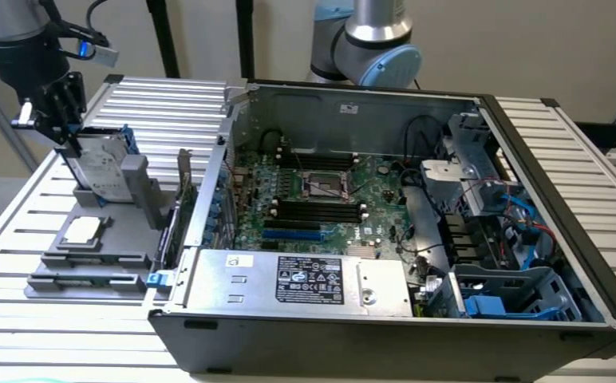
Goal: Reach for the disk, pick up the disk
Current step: 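Pick up the disk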
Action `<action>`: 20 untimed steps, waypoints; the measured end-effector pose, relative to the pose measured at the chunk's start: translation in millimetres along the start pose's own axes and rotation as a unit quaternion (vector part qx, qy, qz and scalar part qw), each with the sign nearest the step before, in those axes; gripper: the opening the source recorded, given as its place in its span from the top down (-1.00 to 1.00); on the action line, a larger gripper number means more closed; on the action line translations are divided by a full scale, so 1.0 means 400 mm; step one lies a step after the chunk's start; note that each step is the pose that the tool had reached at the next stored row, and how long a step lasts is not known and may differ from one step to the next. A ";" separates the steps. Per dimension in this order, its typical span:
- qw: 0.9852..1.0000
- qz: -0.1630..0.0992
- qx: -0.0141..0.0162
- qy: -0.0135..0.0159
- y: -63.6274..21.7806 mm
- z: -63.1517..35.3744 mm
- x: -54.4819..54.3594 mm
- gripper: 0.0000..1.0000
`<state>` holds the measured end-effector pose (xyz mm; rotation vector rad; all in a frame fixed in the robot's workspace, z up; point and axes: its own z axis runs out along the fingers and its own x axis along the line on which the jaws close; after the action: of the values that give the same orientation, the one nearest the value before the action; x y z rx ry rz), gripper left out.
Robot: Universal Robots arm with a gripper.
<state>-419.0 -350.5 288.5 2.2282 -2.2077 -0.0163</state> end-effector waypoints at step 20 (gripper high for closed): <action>1.000 0.000 0.000 -0.001 -0.002 -0.076 0.000 0.35</action>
<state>-417.8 -350.5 319.1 2.2293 -2.2086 -0.0183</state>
